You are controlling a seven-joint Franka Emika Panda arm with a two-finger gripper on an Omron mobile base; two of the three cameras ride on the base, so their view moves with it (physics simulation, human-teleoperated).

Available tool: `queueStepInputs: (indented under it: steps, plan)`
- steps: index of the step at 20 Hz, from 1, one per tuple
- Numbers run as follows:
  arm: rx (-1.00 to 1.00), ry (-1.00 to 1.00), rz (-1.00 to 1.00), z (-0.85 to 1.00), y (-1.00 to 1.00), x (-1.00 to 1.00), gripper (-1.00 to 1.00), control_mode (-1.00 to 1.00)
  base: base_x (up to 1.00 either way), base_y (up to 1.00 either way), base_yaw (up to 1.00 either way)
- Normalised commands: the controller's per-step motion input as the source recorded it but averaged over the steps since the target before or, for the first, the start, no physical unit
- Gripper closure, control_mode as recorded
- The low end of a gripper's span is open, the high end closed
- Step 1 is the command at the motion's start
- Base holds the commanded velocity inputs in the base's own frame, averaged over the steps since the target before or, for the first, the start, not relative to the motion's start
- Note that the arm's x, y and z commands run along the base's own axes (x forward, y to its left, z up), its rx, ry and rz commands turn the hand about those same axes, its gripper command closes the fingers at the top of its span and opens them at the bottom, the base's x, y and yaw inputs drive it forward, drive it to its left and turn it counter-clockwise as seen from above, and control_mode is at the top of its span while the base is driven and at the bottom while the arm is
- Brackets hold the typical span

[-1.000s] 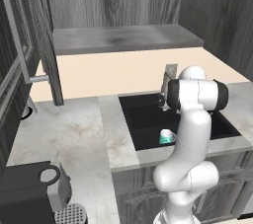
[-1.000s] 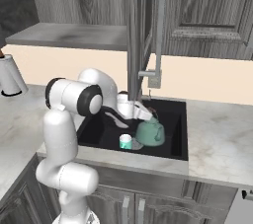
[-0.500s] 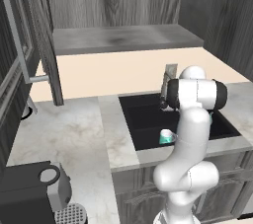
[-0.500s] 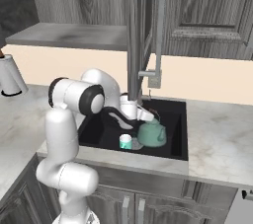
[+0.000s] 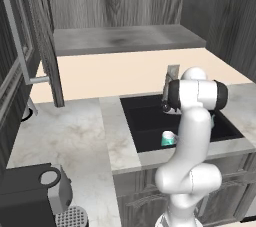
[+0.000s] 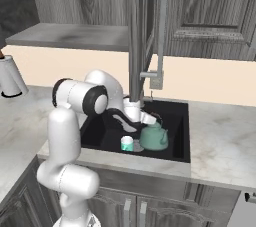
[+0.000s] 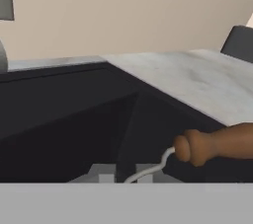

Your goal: Open the cabinet, pick the kettle from the cabinet, and place it in the sink.

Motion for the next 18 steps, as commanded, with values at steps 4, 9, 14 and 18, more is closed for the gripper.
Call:
queueStepInputs:
  steps: [4, 9, 14, 18]
  plan:
    - [0.08, -0.04, 0.07, -0.17, 0.0, 0.09, 1.0, -1.0, 0.0, 0.0, 0.0]
    - [0.09, -0.05, 0.07, -0.2, 0.0, 0.12, 1.0, -1.0, 0.0, 0.0, 0.0]
    - [0.08, -0.04, 0.05, -0.23, -0.01, 0.05, 1.0, -1.0, 0.0, 0.0, 0.0]
    - [0.09, -0.03, 0.04, -0.26, -0.02, 0.02, 1.0, -1.0, 0.0, 0.0, 0.0]
